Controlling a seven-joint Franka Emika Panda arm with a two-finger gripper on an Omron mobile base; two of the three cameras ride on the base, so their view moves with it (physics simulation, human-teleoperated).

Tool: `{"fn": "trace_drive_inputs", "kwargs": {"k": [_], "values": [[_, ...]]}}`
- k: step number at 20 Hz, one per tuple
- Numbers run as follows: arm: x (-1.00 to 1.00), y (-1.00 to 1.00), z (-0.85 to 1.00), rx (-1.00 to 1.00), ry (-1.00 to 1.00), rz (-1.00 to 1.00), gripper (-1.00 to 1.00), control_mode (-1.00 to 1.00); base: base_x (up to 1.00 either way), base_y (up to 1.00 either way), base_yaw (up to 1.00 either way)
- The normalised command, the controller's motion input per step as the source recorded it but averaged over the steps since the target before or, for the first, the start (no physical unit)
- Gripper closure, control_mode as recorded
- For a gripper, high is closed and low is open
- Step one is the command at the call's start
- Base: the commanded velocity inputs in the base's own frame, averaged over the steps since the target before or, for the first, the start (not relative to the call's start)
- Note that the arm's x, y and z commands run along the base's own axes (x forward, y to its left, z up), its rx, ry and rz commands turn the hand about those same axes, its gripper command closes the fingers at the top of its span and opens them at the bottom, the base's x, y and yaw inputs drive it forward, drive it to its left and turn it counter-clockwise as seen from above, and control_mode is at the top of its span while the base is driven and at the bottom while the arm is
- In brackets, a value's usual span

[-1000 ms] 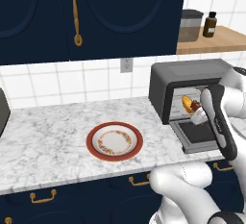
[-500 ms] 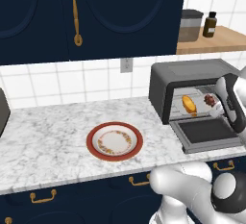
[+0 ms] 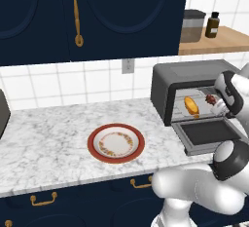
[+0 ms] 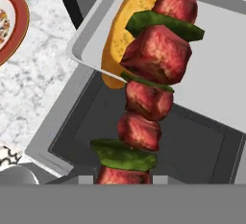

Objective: Pick up the kebab skewer and baguette bread, and place them inside the toaster oven. Close the toaster oven door and start by setting the timer.

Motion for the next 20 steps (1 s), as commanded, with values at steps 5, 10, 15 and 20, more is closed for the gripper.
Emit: {"fn": "trace_drive_inputs", "kwargs": {"k": [5,10,15,20], "values": [[0.33,-0.15,-0.18,0.0,0.0,0.0,1.0,-1.0,0.0,0.0,0.0],[0.18,-0.23,-0.09,0.0,0.0,0.0,1.0,-1.0,0.0,0.0,0.0],[0.35,-0.13,-0.1,0.0,0.0,0.0,1.0,-1.0,0.0,0.0,0.0],[0.28,0.0,-0.14,0.0,0.0,-0.01,1.0,-1.0,0.0,0.0,0.0]]}}
